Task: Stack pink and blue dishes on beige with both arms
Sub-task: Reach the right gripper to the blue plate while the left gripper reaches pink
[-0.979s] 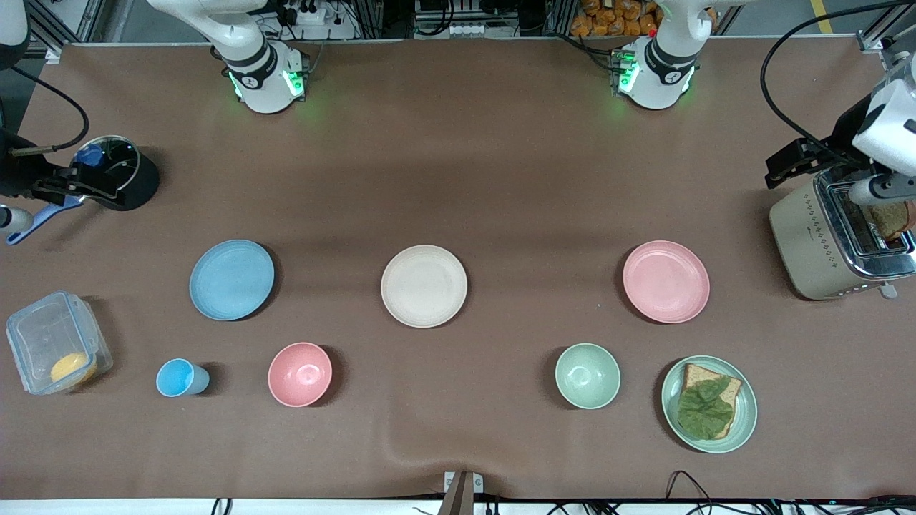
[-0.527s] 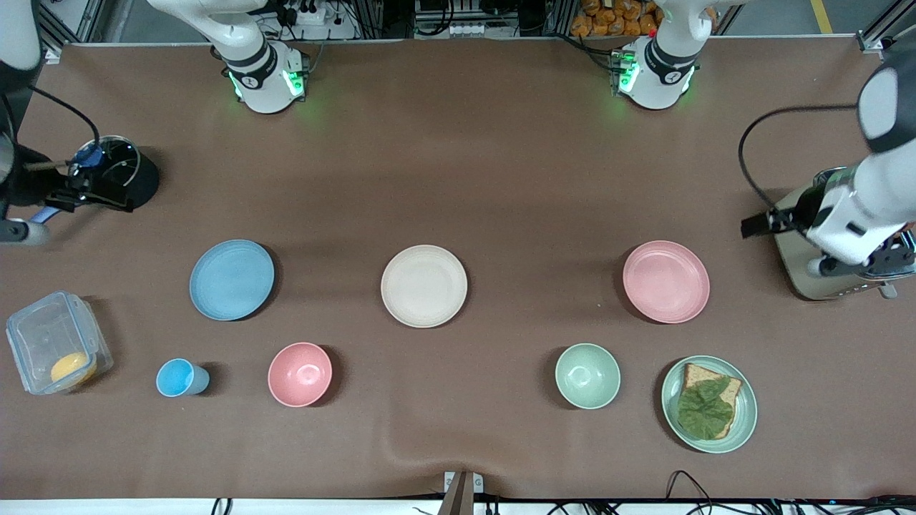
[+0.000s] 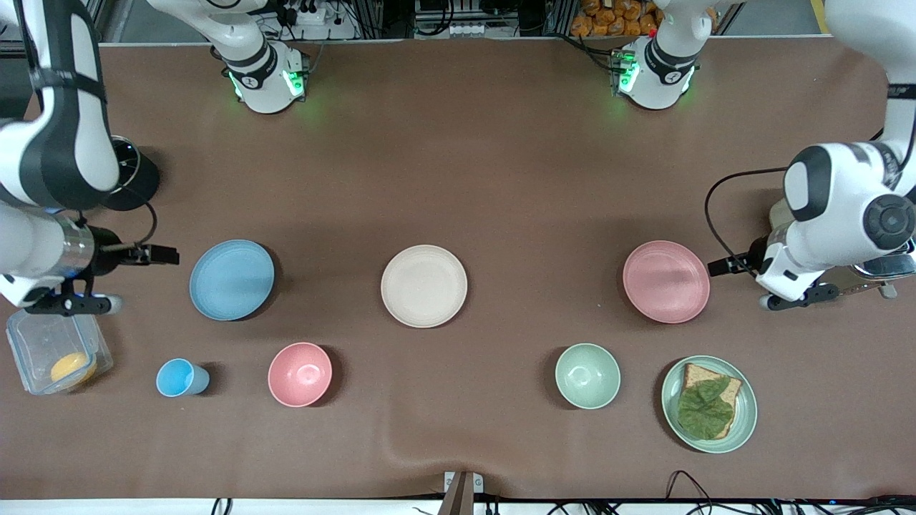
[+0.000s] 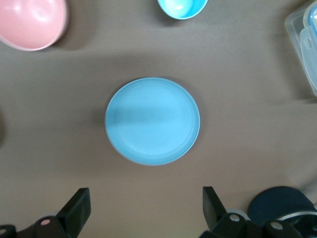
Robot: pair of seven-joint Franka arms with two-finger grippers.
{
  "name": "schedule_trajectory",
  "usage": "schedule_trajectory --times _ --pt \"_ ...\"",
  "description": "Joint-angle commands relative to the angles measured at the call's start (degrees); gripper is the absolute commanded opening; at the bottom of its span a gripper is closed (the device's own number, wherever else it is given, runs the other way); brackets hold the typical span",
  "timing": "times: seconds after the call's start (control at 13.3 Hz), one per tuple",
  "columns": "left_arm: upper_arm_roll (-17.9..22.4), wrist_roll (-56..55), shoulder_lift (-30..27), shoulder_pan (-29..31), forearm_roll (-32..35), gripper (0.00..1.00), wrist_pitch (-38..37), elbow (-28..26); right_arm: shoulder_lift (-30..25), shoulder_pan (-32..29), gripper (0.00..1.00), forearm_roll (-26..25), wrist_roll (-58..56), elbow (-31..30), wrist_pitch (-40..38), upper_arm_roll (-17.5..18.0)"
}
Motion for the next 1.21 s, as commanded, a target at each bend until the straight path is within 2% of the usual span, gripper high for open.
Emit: schedule_trajectory --times 0.0,0.3,0.45,0.6,0.68,0.75,0.83,0.9,0.98,1.13 --pt "-0.52 1.03 4.35 1.42 0.34 1.00 4.58 -0.78 5.02 -4.05 1.00 -0.30 -1.31 0.24 2.54 0.37" --pt "-0.60 0.85 8.93 1.77 -0.36 0.98 7.75 -0.69 5.03 -5.20 1.00 -0.30 -4.46 -14.42 21.94 0.37" --pt "-0.60 0.94 10.25 1.77 -1.07 0.79 8.63 -0.69 4.94 -5.38 1.00 -0.21 -4.83 -17.08 23.30 0.37" --pt "-0.60 0.94 11.39 1.86 -1.07 0.67 9.33 -0.69 5.21 -5.91 1.00 -0.12 -4.92 -19.71 26.62 0.46" --pt "-0.52 0.94 11.40 1.86 -1.07 0.55 9.42 -0.78 5.21 -5.91 1.00 -0.04 -4.92 -21.20 28.03 0.46" --pt "-0.60 0.94 11.31 1.77 -1.07 0.33 9.42 -0.78 5.21 -6.26 1.00 -0.04 -5.61 -22.61 29.44 0.46" --pt "-0.60 0.94 11.39 1.77 -1.07 0.16 9.42 -0.69 5.38 -6.70 1.00 0.14 -7.36 -24.19 31.37 0.46" --pt "-0.60 0.85 11.40 1.68 -1.16 0.07 9.42 -0.69 5.56 -7.31 1.00 0.49 -9.03 -25.69 33.30 0.54" --pt "-0.60 0.76 11.31 1.68 -1.07 0.00 9.42 -0.69 5.73 -7.49 1.00 0.49 -9.31 -26.05 33.84 0.54" --pt "-0.69 0.76 11.05 1.86 -1.16 0.00 9.34 -0.69 6.17 -7.49 1.00 0.49 -9.31 -26.05 33.94 0.54"
